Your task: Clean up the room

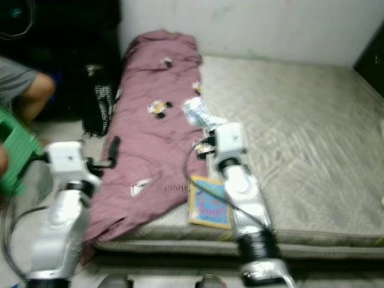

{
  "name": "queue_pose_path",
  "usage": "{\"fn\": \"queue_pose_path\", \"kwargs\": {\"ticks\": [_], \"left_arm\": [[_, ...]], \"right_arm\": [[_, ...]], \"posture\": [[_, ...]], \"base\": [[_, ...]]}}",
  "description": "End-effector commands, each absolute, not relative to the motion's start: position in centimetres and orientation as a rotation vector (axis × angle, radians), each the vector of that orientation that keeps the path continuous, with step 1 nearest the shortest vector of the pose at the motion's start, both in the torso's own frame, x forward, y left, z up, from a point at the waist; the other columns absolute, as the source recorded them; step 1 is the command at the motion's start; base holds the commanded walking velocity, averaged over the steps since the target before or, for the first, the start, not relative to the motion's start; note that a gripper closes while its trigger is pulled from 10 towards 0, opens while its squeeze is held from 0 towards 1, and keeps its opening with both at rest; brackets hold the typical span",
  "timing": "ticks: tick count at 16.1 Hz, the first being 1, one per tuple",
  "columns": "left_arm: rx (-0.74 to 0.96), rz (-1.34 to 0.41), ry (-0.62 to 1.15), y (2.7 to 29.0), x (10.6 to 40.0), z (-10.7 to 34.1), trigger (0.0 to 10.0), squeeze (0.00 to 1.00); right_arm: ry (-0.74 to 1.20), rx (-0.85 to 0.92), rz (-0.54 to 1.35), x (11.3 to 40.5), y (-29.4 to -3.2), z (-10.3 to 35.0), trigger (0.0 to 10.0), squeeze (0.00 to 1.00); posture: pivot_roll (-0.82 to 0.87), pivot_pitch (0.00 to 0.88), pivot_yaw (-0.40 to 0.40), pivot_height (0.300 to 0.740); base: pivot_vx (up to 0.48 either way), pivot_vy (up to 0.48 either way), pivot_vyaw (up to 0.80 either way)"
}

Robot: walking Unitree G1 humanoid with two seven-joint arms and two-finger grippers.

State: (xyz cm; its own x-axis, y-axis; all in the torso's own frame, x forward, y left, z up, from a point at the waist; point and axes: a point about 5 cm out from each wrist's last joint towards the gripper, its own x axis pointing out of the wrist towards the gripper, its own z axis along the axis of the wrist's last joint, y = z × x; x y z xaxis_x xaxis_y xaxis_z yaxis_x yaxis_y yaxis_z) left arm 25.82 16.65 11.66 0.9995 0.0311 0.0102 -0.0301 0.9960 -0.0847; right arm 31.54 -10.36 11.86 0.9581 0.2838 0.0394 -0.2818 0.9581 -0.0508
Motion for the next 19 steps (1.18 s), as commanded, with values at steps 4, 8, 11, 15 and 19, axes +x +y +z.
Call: {"fn": "queue_pose_path", "kwargs": {"ticks": [4, 8, 11, 15, 19], "left_arm": [[-0.094, 0.031, -0.070, 16.00, 26.43, 12.72, 10.0, 0.00], [-0.082, 0.051, -0.074, 16.51, 26.24, 12.58, 10.0, 0.00], [-0.071, 0.054, -0.075, 16.34, 26.32, 12.53, 10.0, 0.00], [-0.066, 0.056, -0.072, 16.46, 26.29, 12.45, 10.0, 0.00], [-0.063, 0.059, -0.069, 16.50, 26.26, 12.39, 10.0, 0.00]], "right_arm": [[-0.090, -0.074, 0.258, 32.21, -11.20, 12.92, 10.0, 0.00], [-0.104, -0.083, 0.266, 32.24, -11.27, 13.19, 10.0, 0.00], [-0.098, -0.083, 0.259, 32.39, -11.58, 13.07, 10.0, 0.00], [-0.091, -0.082, 0.262, 32.23, -11.43, 12.86, 10.0, 0.00], [-0.092, -0.079, 0.264, 32.26, -11.41, 12.88, 10.0, 0.00]], "posture": [[-0.01, 0.000, -0.067, 0.740], [-0.01, 0.000, -0.070, 0.740], [-0.01, 0.000, -0.073, 0.740], [-0.01, 0.000, -0.074, 0.740], [-0.01, 0.000, -0.070, 0.740]], "base": [[0.000, 0.480, 0.00], [0.000, 0.000, 0.51], [0.000, 0.000, 0.80], [0.000, 0.000, 0.80], [0.000, 0.000, 0.80]]}}
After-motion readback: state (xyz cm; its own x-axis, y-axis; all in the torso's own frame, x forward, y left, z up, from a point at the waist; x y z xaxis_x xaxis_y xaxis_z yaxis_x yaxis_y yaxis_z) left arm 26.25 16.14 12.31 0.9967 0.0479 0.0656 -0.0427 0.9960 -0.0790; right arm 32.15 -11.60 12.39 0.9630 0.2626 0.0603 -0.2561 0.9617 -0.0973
